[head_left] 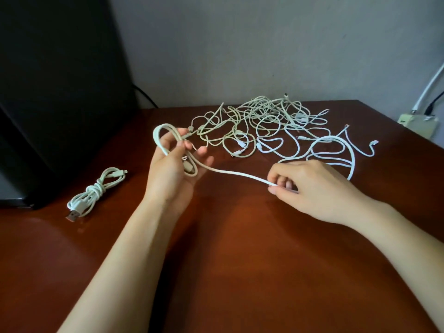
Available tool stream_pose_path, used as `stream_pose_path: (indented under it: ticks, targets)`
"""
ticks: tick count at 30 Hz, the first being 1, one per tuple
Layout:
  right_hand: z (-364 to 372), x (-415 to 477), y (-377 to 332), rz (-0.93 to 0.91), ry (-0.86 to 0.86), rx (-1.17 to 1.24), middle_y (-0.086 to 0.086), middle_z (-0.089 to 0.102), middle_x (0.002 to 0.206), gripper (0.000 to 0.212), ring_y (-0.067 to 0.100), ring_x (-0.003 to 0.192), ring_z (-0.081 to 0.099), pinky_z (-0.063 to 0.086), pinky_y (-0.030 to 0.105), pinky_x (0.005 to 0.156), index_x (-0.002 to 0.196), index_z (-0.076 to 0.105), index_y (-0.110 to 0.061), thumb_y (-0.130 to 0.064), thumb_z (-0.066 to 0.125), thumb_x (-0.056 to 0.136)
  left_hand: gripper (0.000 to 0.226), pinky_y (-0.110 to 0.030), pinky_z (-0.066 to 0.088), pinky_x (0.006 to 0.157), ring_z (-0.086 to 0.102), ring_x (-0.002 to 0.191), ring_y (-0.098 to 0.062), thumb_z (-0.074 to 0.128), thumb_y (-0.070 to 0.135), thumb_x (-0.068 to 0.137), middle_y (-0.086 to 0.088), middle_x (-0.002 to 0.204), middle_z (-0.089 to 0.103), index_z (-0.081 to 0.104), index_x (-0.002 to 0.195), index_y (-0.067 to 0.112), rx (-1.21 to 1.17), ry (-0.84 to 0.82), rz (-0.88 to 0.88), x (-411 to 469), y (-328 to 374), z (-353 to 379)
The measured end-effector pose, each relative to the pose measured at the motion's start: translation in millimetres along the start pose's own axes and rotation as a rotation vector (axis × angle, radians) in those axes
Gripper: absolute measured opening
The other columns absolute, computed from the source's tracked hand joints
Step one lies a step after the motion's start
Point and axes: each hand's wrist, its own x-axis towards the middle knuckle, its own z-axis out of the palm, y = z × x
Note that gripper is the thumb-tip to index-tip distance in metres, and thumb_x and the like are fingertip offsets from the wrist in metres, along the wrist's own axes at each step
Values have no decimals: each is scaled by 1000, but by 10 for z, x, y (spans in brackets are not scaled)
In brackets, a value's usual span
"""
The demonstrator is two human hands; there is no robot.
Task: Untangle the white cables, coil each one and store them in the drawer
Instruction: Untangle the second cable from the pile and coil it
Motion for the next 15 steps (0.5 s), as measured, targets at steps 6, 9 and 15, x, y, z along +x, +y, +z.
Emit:
stream_pose_path:
  ticks: [6, 9, 15]
  targets:
    - [-29, -2, -25, -31, 38, 53, -16, 58, 75, 11, 6, 73, 55, 44, 24, 68, 85, 48, -33, -43, 51, 88, 27, -26, 51, 58, 50, 53, -8, 33, 3, 100, 2, 73, 47, 54, 103, 19, -216, 144, -46, 96, 36, -133]
    - [-13, -10, -52, -102, 98, 143, -12, 56, 76, 12, 12, 73, 50, 41, 24, 69, 86, 50, -33, -45, 48, 87, 25, -22, 43, 50, 46, 51, -6, 33, 8, 102, 2, 76, 45, 54, 110, 19, -143, 168, -22, 119, 38, -164]
    - [40, -36, -171, -331, 174, 203, -13, 49, 72, 19, 4, 62, 43, 34, 9, 62, 92, 63, -22, -36, 49, 92, 20, -20, 33, 47, 39, 49, -5, 37, 23, 103, 5, 73, 45, 57, 105, 18, 467, 31, 164, -2, -83, -17]
